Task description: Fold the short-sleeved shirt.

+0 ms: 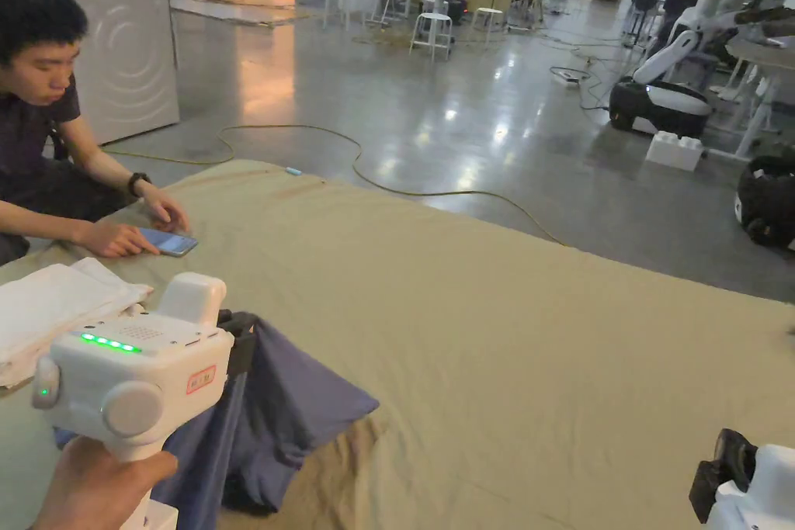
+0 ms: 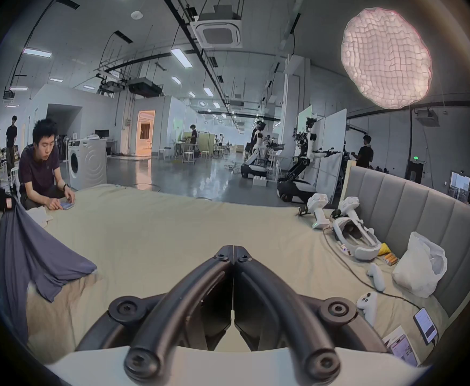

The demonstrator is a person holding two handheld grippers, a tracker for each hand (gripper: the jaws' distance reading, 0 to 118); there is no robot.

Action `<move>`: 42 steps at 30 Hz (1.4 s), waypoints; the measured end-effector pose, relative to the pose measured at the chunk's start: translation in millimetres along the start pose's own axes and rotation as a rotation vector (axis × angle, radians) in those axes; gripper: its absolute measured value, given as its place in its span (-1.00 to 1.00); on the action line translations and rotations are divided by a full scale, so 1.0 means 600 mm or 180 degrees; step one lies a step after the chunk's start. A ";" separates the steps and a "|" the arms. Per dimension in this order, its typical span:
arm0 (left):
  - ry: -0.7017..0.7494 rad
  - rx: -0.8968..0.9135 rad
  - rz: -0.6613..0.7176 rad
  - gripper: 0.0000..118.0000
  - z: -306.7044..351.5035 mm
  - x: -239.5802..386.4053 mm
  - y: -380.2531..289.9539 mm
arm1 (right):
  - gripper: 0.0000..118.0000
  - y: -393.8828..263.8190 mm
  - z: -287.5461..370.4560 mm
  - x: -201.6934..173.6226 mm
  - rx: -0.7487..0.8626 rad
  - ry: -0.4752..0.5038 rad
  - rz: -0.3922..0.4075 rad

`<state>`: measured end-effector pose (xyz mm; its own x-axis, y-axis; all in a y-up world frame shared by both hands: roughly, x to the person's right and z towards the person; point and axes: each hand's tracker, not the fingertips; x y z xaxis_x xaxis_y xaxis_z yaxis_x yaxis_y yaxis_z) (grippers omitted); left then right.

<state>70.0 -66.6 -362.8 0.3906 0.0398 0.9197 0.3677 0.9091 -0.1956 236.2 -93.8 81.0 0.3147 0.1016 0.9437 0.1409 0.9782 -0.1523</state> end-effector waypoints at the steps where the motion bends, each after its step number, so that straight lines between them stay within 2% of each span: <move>1: -0.0118 0.0048 -0.0063 -0.92 0.008 0.026 0.029 | -1.00 0.006 0.005 0.009 0.0041 -0.0017 -0.0005; 7: -0.0655 0.0366 -0.0322 -0.92 0.027 0.169 0.133 | -1.00 0.032 0.041 0.058 0.0253 -0.0164 0.0035; 13: -0.1248 0.0361 -0.0548 -0.92 0.005 0.333 0.154 | -1.00 0.041 0.074 0.113 0.0363 -0.0313 -0.0033; 18: -0.1742 0.0175 -0.0680 -0.92 -0.027 0.467 0.103 | -1.00 0.029 0.095 0.149 0.0332 -0.0457 -0.0068; 24: -0.2006 -0.0431 -0.0684 -0.92 -0.089 0.571 -0.023 | -1.00 -0.010 0.107 0.176 0.0135 -0.0531 -0.0080; 26: -0.2036 -0.0580 -0.0693 -0.89 -0.099 0.583 -0.064 | -1.00 -0.024 0.108 0.181 0.0059 -0.0551 -0.0094; 28: -0.2017 -0.0640 -0.0716 -0.52 -0.101 0.591 -0.100 | -1.00 -0.037 0.106 0.185 -0.0037 -0.0561 -0.0111; 30: -0.2005 -0.0682 -0.0705 -0.03 -0.101 0.584 -0.118 | -1.00 -0.047 0.104 0.185 -0.0113 -0.0545 -0.0098; 35: -0.2045 -0.0652 -0.0430 0.02 -0.080 0.532 -0.113 | -1.00 -0.056 0.096 0.170 -0.0207 -0.0471 -0.0051; 42: -0.1291 -0.0023 -0.0289 0.02 -0.037 0.426 -0.052 | -1.00 -0.020 0.083 0.116 -0.0019 -0.0243 -0.0081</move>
<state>177.5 -93.9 -129.1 -0.0073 0.1210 0.9926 0.3920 0.9136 -0.1085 210.1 -89.4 163.2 0.2384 0.0903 0.9670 0.1536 0.9796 -0.1294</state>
